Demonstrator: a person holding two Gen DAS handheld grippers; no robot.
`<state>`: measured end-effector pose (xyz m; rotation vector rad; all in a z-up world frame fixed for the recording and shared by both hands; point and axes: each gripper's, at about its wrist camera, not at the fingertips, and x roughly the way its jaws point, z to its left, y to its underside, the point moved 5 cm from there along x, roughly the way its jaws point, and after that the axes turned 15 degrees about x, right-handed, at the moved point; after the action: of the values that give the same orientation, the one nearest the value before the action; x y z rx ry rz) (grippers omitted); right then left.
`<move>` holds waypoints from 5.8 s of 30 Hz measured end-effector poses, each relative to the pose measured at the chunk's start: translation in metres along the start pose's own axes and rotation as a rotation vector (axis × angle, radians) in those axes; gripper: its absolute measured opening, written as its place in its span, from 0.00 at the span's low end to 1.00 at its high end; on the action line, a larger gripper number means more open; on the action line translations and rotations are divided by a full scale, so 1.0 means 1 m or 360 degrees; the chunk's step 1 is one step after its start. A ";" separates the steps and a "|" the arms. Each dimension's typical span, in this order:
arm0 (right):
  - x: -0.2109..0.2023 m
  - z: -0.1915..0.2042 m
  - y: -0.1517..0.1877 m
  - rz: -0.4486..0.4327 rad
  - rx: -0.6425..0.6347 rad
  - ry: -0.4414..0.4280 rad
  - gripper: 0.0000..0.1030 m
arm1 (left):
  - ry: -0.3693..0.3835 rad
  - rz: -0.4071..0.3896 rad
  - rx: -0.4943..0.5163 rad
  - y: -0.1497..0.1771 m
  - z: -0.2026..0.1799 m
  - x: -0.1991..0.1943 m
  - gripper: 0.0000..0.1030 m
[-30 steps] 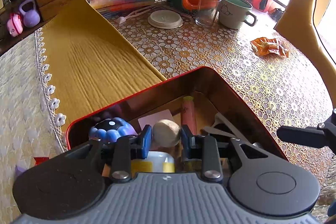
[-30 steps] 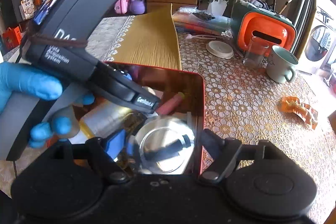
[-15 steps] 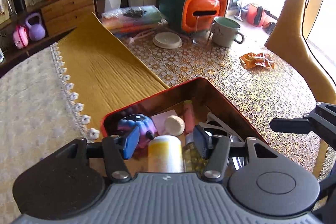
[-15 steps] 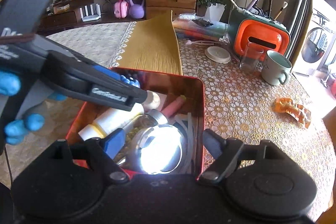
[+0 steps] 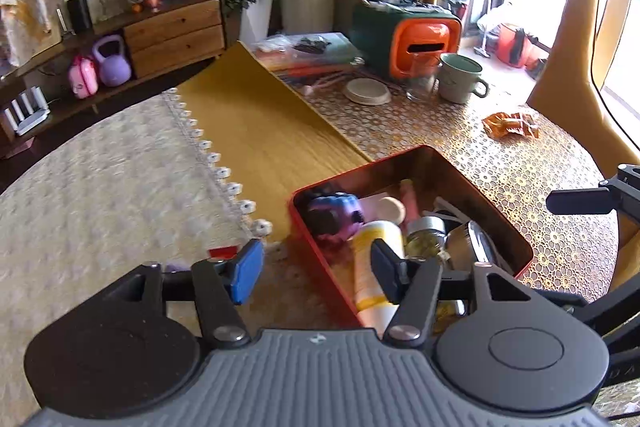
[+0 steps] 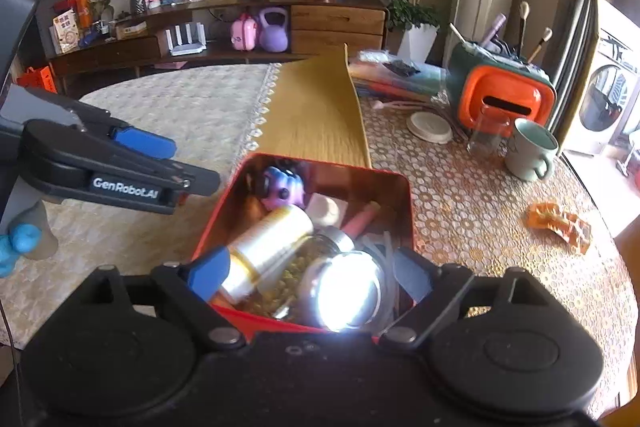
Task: Organize rigid objects
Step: 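Move the left tool to the purple block while the right tool approaches the red candy, then grasp the purple block with the left tool while the right tool grasps the red candy, then carry the block and candy with both tools over the red box, then open both tools to drop the block and candy into the red box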
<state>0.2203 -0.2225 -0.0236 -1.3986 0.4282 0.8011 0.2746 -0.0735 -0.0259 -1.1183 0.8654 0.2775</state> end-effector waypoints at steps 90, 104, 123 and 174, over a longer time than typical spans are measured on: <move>0.213 0.142 -0.044 0.0504 0.0409 0.0138 0.28 | -0.0246 -0.0108 -0.0153 0.111 0.126 0.101 0.34; 0.218 0.168 -0.027 0.0478 0.0130 0.0179 0.18 | -0.0273 -0.0106 -0.0183 0.120 0.136 0.094 0.34; 0.140 0.137 -0.033 0.0393 0.0199 0.0009 0.15 | -0.0262 -0.0075 -0.0125 0.104 0.107 0.040 0.34; 0.079 -0.074 -0.055 0.0195 0.0503 0.0110 0.15 | 0.0035 0.0001 0.0174 -0.036 -0.062 0.078 0.34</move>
<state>0.3264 -0.2743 -0.0521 -1.1154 0.6696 0.7489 0.3182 -0.1599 -0.0680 -1.0210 0.8901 0.2163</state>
